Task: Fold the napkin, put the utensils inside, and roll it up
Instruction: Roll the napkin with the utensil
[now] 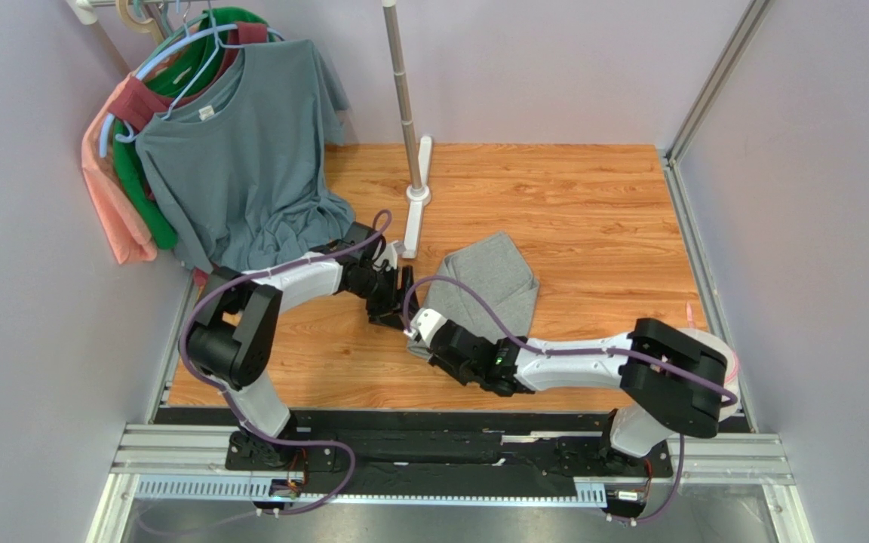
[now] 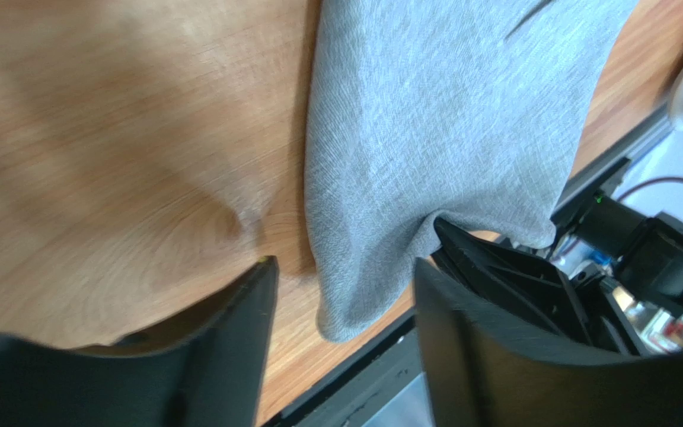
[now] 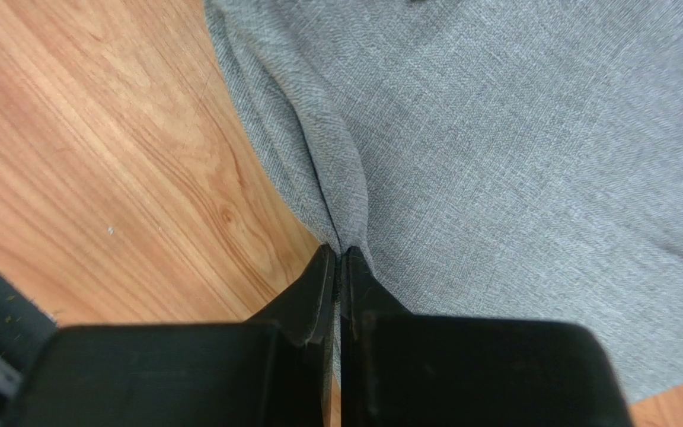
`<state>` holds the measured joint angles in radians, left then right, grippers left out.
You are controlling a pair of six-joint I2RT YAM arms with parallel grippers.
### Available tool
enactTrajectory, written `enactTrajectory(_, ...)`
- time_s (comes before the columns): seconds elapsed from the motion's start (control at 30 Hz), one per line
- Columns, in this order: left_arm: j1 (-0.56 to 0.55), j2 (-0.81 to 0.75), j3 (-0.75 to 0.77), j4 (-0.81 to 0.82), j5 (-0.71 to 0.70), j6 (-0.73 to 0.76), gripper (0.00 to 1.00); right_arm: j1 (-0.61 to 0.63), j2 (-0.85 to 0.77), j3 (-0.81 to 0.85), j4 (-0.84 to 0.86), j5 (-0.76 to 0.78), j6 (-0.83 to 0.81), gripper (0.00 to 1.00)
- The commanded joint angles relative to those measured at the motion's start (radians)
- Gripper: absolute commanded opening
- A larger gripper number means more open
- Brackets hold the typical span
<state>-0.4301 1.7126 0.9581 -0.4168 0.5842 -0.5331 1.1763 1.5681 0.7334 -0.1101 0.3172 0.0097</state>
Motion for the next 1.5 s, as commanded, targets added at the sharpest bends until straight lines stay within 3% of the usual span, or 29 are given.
enactTrajectory(0.0,0.03,-0.128,-0.022,0.012,-0.105,-0.016,0.75,-0.082,-0.074,-0.008,-0.06,-0.252,0.073,0.0)
enactTrajectory(0.17,0.033,-0.226,-0.107,0.096,-0.231,-0.036,0.75,-0.199,-0.085,0.026,-0.098,-0.435,0.098,0.0)
enactTrajectory(0.4,0.019,-0.43,-0.287,0.396,-0.21,0.007,0.74,-0.329,-0.04,0.087,-0.148,-0.708,0.122,0.0)
enactTrajectory(0.63,-0.068,-0.521,-0.344,0.541,-0.167,0.114,0.73,-0.426,0.035,0.161,-0.189,-0.891,0.148,0.0)
enactTrajectory(0.97,-0.122,-0.418,-0.372,0.673,-0.106,0.174,0.73,-0.552,0.176,0.212,-0.194,-1.073,0.157,0.0)
enactTrajectory(1.47,-0.148,-0.28,-0.352,0.691,-0.047,0.203,0.7,-0.679,0.354,0.299,-0.198,-1.214,0.203,0.0)
